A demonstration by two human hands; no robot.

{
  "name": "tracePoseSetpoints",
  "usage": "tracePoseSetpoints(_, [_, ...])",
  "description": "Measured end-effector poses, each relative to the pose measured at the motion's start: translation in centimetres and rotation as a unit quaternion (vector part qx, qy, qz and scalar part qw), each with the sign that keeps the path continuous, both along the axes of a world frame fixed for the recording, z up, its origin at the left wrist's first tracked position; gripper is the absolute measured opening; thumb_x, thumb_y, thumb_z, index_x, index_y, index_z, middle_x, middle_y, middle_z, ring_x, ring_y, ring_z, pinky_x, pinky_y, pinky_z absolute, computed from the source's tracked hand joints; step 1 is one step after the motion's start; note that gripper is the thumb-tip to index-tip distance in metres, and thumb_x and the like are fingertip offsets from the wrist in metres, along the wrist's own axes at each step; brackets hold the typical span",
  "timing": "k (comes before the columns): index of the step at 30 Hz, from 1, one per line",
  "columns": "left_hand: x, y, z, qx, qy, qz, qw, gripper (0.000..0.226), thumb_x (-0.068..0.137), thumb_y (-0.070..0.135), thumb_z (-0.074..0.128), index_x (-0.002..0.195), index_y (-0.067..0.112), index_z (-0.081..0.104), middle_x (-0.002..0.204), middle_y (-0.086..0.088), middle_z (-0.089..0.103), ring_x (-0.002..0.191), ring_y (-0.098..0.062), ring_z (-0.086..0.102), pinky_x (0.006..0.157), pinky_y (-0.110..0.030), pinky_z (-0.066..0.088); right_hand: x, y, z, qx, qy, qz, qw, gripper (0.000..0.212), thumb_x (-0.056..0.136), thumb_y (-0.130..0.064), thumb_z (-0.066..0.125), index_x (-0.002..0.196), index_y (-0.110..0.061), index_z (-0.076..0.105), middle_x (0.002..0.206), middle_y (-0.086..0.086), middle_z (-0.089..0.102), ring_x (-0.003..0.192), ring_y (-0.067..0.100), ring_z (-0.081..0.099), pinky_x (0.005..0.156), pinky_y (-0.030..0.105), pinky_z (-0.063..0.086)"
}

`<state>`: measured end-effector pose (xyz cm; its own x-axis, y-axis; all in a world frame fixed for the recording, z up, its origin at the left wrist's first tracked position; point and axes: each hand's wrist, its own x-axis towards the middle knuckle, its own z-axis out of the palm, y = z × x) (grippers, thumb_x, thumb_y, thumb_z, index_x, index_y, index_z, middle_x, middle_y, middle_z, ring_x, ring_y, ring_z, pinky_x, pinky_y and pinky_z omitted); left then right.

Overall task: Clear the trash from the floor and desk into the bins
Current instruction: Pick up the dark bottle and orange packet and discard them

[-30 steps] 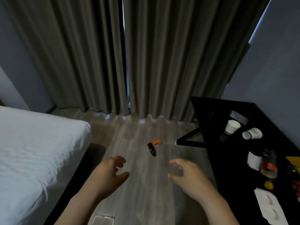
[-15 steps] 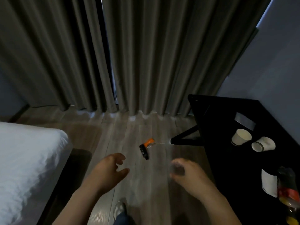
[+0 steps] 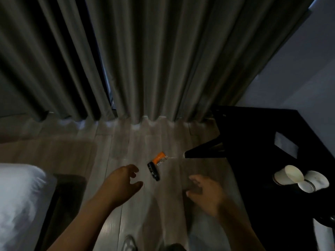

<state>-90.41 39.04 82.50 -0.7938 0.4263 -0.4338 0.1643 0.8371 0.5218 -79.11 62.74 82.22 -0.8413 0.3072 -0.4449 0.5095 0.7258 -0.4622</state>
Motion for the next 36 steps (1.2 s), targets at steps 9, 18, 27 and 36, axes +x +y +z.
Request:
tracePoseSetpoints(9, [-9.0, 7.0, -4.2, -0.044, -0.038, 0.031, 0.998, 0.048, 0.086, 0.036, 0.063, 0.130, 0.024, 0.048, 0.120, 0.005, 0.058, 0.102, -0.009, 0.057, 0.088, -0.024, 0.050, -10.9, 8.1, -5.4, -0.023, -0.013, 0.009, 1.000, 0.057, 0.078, -0.029, 0.072, 0.131, -0.018, 0.053, 0.129, 0.002, 0.059, 0.119, 0.014, 0.055, 0.101, 0.023, 0.041])
tracePoseSetpoints(18, [-16.6, 15.3, -12.3, -0.079, -0.088, 0.143, 0.983, 0.053, 0.084, 0.038, 0.066, 0.131, 0.021, 0.048, 0.123, 0.000, 0.059, 0.101, -0.012, 0.060, 0.084, -0.022, 0.049, -22.8, 17.0, -12.7, -0.014, -0.052, 0.051, 0.997, 0.061, 0.084, -0.038, 0.064, 0.139, -0.023, 0.041, 0.140, 0.000, 0.049, 0.129, 0.018, 0.045, 0.103, 0.024, 0.035])
tracePoseSetpoints(27, [-23.3, 17.2, -29.8, -0.124, -0.155, 0.179, 0.964, 0.054, 0.083, 0.035, 0.068, 0.129, 0.013, 0.050, 0.121, -0.007, 0.061, 0.104, -0.019, 0.061, 0.084, -0.026, 0.047, -31.6, 18.8, -30.4, 0.021, -0.123, 0.083, 0.989, 0.064, 0.085, -0.035, 0.063, 0.141, -0.015, 0.040, 0.143, 0.008, 0.042, 0.133, 0.023, 0.036, 0.110, 0.031, 0.030])
tracePoseSetpoints(36, [-26.3, 18.8, -52.1, -0.136, -0.177, 0.169, 0.960, 0.056, 0.084, 0.037, 0.066, 0.131, 0.014, 0.047, 0.120, -0.008, 0.059, 0.102, -0.020, 0.059, 0.081, -0.026, 0.043, -34.8, 18.9, -52.3, 0.047, -0.098, 0.120, 0.987, 0.066, 0.083, -0.031, 0.069, 0.140, -0.018, 0.039, 0.143, 0.007, 0.041, 0.132, 0.023, 0.038, 0.106, 0.029, 0.034])
